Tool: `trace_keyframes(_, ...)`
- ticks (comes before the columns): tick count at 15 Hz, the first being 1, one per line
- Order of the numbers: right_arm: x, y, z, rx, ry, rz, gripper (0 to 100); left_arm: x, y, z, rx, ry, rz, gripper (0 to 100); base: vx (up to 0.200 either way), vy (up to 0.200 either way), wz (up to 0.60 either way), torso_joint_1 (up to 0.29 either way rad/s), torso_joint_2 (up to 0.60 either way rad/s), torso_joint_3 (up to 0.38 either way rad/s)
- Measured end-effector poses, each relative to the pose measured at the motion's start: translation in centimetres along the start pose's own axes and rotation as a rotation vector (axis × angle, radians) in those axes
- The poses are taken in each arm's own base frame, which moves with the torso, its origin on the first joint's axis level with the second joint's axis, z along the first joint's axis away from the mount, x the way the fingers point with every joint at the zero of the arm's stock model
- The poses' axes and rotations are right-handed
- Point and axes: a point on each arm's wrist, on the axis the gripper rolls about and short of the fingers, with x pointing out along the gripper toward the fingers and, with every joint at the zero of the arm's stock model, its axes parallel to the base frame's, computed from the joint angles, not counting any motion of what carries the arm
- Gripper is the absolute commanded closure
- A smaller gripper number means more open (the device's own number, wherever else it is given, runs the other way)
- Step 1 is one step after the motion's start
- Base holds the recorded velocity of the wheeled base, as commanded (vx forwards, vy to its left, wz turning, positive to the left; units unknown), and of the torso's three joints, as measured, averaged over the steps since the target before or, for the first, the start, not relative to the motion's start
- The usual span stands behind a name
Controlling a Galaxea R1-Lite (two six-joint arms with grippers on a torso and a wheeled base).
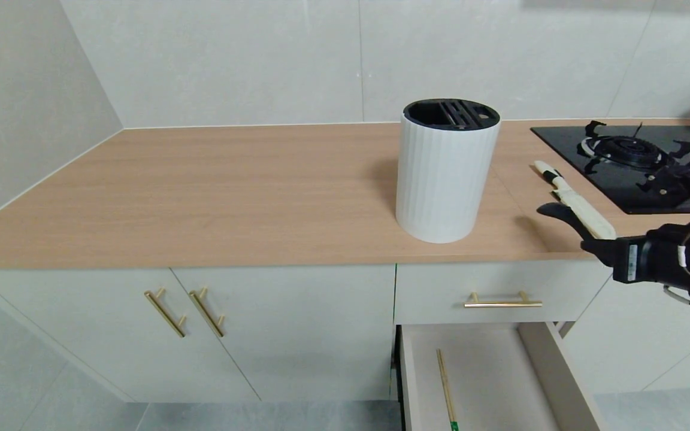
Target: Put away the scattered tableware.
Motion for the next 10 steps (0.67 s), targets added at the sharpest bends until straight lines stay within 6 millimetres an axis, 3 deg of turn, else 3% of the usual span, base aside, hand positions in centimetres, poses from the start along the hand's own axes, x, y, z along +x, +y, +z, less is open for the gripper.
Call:
trace_keyframes(5, -6.2, 0.7, -2.6, -0.104, -0.054, -0.01, 100, 0.0, 0.0, 0.0, 0.0, 0.0, 0.0, 0, 0.0, 0.0, 0.0, -0.037, 0.07, 0.044)
trace_keyframes(10, -8.0, 1.0, -3.8, -0.202, -0.072, -0.002, 100, 0.0, 0.0, 0.0, 0.0, 0.0, 0.0, 0, 0.0, 0.0, 0.0, -0.204, 0.44, 0.238)
